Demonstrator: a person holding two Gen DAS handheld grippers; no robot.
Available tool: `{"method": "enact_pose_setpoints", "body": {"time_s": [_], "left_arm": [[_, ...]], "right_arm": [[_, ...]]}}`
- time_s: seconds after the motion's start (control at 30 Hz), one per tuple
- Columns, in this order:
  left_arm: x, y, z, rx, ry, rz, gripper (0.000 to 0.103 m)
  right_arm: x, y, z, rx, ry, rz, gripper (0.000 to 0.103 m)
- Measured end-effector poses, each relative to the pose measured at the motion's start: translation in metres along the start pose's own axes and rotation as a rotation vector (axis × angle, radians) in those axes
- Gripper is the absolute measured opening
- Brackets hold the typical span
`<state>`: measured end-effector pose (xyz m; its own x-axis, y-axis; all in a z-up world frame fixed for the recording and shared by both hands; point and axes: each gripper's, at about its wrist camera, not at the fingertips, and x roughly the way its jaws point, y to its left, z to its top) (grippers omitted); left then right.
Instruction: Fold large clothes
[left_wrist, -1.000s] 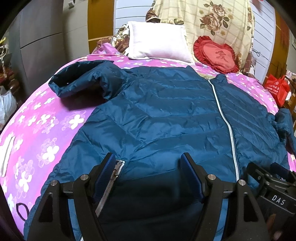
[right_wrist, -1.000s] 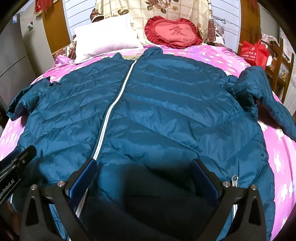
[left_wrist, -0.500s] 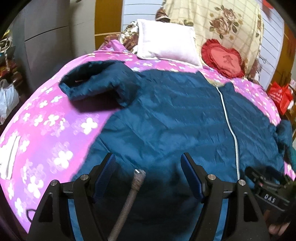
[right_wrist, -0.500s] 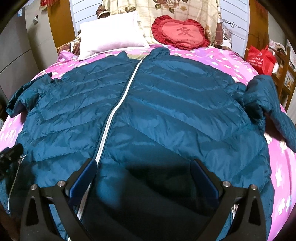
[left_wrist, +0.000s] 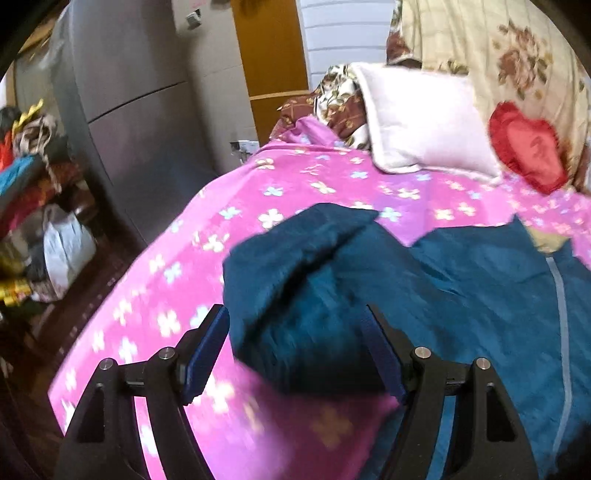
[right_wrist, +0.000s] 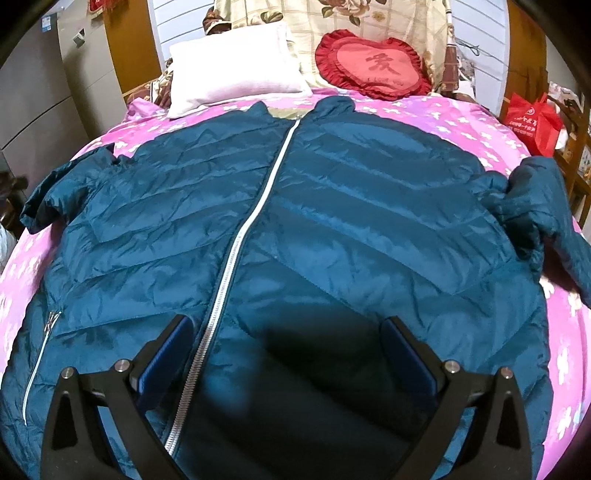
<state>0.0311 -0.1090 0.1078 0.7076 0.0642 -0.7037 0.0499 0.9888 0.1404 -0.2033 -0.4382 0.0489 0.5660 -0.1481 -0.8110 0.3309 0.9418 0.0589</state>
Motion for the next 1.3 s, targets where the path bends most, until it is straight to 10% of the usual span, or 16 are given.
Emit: {"method": "enact_pose_setpoints", "body": {"time_s": [0.23, 0.4, 0.47, 0.9, 1.3], "left_arm": [[0.08, -0.011, 0.011, 0.06, 0.118, 0.086, 0.041], [0.104, -0.003, 0.018, 0.02, 0.136, 0.043, 0.0], [0.106, 0.002, 0.018, -0.001, 0.129, 0.009, 0.0], [-0.007, 0.019, 0.027, -0.113, -0.035, -0.312, 0.0], [-0.119, -0.097, 0.008, 0.072, -0.113, -0.637, 0.0]], "right_arm": [[0.004, 0.002, 0.001, -0.018, 0.017, 0.002, 0.103], [0.009, 0.005, -0.001, -0.034, 0.026, -0.008, 0.103], [0.011, 0.006, -0.002, -0.044, 0.03, -0.017, 0.103], [0.009, 0.003, 0.002, -0.028, 0.012, -0.01, 0.103], [-0.026, -0.042, 0.001, 0.054, -0.035, -0.046, 0.103]]}}
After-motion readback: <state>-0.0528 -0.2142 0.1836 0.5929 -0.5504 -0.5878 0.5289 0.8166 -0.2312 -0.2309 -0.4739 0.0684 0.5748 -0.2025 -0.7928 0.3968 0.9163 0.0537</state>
